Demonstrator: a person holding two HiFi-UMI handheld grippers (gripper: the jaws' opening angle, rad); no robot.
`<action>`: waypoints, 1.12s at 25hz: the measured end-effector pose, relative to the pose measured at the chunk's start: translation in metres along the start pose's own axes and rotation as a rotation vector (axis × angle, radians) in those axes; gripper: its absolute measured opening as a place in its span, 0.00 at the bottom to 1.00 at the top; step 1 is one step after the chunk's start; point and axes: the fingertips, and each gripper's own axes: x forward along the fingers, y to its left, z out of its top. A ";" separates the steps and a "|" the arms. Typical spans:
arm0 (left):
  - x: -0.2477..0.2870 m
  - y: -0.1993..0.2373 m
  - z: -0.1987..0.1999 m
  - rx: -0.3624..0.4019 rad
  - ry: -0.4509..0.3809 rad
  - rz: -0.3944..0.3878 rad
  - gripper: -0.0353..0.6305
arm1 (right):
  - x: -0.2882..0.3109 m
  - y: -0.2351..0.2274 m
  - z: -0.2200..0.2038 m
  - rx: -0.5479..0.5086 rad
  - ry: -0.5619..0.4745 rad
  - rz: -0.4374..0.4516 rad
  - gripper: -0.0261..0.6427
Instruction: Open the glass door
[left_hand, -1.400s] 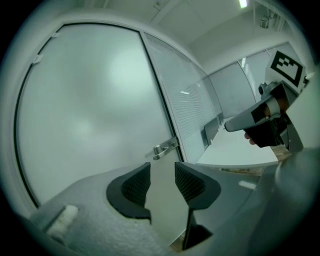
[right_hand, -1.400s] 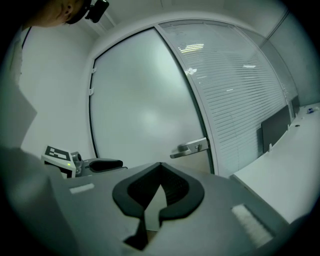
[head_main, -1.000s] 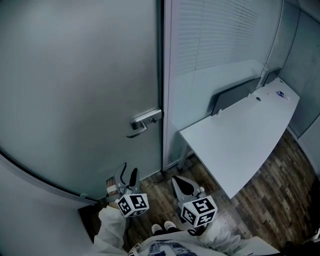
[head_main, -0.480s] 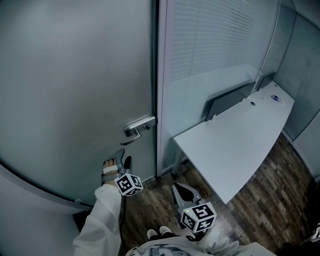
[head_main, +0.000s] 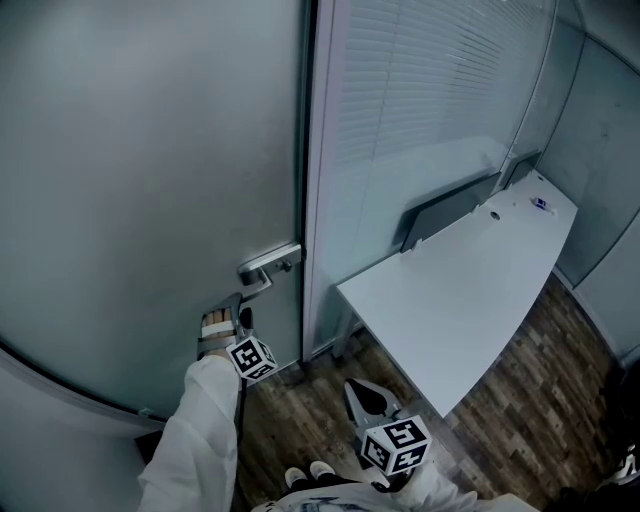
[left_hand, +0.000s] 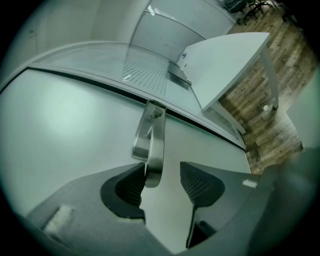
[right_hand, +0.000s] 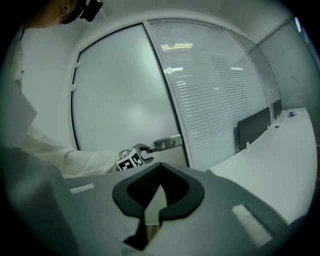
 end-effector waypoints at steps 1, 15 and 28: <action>0.004 -0.001 0.000 0.016 -0.001 0.001 0.40 | 0.001 0.000 -0.001 0.000 0.003 0.000 0.05; 0.016 0.009 0.004 0.013 -0.022 0.143 0.26 | 0.014 0.006 -0.009 0.010 0.041 0.017 0.05; 0.020 0.000 -0.002 -0.307 -0.025 0.157 0.24 | 0.019 0.000 -0.009 0.033 0.057 -0.003 0.05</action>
